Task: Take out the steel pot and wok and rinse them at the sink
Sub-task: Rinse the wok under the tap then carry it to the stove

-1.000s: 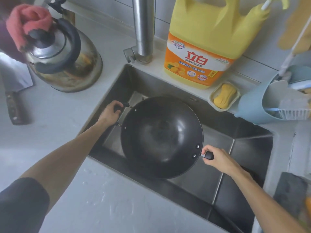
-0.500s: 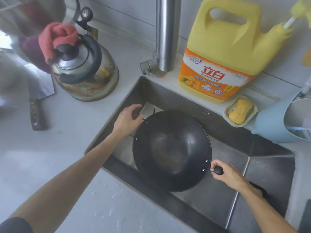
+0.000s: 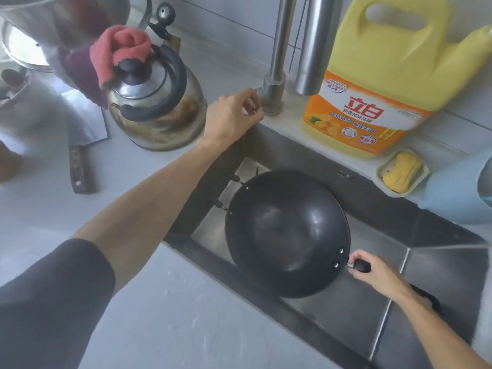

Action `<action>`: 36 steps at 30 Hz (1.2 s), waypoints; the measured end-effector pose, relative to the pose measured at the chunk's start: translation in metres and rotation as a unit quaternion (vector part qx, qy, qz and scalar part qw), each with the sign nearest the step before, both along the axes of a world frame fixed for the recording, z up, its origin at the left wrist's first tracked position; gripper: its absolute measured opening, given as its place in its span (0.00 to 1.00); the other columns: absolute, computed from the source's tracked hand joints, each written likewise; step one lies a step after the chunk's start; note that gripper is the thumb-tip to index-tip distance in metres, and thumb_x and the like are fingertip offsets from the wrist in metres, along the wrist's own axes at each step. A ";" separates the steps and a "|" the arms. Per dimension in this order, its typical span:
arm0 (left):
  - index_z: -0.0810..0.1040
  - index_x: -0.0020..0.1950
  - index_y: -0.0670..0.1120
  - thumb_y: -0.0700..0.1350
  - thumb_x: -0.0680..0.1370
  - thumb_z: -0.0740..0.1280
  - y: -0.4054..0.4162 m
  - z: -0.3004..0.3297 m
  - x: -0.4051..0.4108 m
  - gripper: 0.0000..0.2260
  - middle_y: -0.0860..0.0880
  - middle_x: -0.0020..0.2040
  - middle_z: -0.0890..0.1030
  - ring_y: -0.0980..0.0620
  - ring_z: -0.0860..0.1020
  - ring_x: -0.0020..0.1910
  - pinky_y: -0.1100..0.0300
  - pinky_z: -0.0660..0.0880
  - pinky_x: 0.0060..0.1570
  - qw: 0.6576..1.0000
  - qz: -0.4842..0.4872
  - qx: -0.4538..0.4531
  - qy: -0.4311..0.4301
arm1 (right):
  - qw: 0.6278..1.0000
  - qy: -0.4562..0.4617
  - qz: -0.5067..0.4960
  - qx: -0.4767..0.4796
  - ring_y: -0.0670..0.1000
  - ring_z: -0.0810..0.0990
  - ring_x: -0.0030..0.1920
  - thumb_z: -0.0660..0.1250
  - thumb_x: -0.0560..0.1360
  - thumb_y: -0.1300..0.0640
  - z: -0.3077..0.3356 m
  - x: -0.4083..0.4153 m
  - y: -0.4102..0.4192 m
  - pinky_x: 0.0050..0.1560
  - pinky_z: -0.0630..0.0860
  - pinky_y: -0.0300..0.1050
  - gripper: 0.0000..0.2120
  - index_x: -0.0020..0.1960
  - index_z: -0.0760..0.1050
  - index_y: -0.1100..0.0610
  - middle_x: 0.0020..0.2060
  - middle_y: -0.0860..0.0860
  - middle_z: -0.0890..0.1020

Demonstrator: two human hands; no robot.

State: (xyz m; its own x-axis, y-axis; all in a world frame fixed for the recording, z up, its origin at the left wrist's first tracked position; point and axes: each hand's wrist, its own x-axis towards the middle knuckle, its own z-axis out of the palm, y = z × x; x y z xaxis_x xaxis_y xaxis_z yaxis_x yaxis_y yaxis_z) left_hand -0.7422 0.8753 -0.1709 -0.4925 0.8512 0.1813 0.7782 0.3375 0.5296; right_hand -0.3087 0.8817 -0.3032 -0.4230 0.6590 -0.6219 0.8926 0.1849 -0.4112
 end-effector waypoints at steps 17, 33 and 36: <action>0.63 0.72 0.50 0.50 0.78 0.60 -0.103 -0.100 0.038 0.22 0.42 0.70 0.67 0.40 0.67 0.67 0.44 0.70 0.60 0.929 -0.104 -0.355 -0.016 | 0.999 0.004 0.027 -0.042 0.57 0.78 0.43 0.73 0.69 0.55 0.001 0.000 0.007 0.46 0.74 0.48 0.13 0.42 0.70 0.42 0.43 0.44 0.82; 0.76 0.60 0.45 0.34 0.77 0.58 -0.098 -0.116 0.032 0.15 0.41 0.52 0.77 0.47 0.75 0.41 0.59 0.70 0.42 0.947 0.082 -0.250 -0.183 | 0.999 0.021 0.010 -0.033 0.56 0.78 0.43 0.73 0.68 0.55 -0.002 0.000 0.009 0.42 0.71 0.44 0.12 0.40 0.72 0.41 0.42 0.46 0.83; 0.76 0.57 0.48 0.34 0.77 0.57 -0.106 -0.098 0.022 0.15 0.48 0.40 0.77 0.52 0.72 0.27 0.59 0.71 0.29 0.939 0.051 -0.295 -0.169 | 0.999 0.029 0.004 -0.040 0.56 0.79 0.43 0.73 0.66 0.57 -0.004 -0.004 0.008 0.41 0.70 0.43 0.13 0.39 0.74 0.41 0.40 0.48 0.84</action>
State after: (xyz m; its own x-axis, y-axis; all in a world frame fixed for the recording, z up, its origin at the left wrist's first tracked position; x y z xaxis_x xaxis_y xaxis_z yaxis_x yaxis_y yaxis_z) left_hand -0.7203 0.7695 -0.2690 -0.5221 0.6993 -0.4883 0.5460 0.7139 0.4385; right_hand -0.3128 0.8899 -0.3067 -0.4654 0.6040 -0.6470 0.8651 0.1559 -0.4767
